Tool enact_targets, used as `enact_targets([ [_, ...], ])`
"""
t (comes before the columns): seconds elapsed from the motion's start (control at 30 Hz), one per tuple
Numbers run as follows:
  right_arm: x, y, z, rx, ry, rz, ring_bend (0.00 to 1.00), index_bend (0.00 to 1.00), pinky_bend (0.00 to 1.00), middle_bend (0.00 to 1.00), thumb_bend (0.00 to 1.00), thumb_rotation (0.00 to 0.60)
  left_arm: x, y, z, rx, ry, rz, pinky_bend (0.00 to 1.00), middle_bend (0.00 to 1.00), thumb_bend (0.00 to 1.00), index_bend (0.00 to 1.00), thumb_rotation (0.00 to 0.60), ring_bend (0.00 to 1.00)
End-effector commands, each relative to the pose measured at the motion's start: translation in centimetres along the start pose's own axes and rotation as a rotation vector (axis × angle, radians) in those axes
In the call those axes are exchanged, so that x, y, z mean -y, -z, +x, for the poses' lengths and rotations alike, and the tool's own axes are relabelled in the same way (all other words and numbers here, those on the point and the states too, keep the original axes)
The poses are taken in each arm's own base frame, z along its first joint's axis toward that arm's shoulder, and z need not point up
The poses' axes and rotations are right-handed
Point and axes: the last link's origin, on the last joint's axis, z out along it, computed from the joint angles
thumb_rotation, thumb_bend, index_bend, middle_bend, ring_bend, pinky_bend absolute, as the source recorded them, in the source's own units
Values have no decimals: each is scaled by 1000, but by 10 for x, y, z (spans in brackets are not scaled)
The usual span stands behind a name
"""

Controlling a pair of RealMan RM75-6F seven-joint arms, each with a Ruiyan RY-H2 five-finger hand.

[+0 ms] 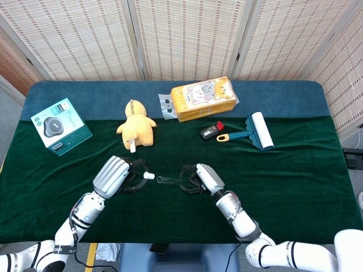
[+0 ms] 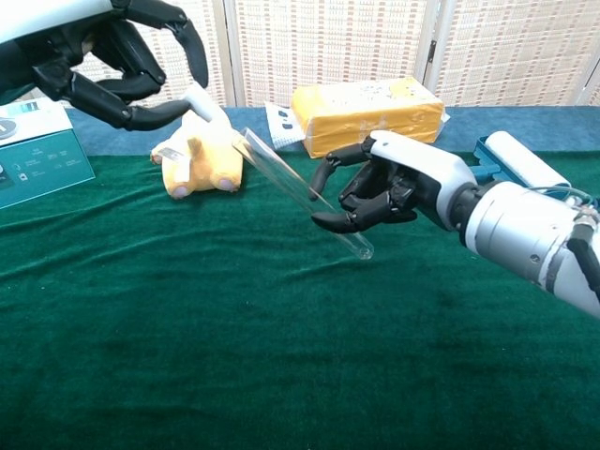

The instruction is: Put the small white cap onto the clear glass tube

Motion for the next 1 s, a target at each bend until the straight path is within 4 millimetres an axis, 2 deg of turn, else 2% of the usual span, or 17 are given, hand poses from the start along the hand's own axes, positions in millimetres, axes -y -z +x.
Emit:
enact_targets([
  [0.03,2,-1,-1,0,-6,5,886,779,1000,997,722,600,-3,-2,-2,-10,-2,-7,764,1000,493,605,600,856],
  [0.43,5,-2,-4,-1,-23,20,886,779,1000,997,722,600,-11,-3,-8,-45,-34,-22,764,1000,493,613,600,856],
  [1.0,8,0,-3,-12,-26,37,886,779,1000,996,722,600,-15,3,-7,-62,-22,-27,764,1000,493,615,600,856],
])
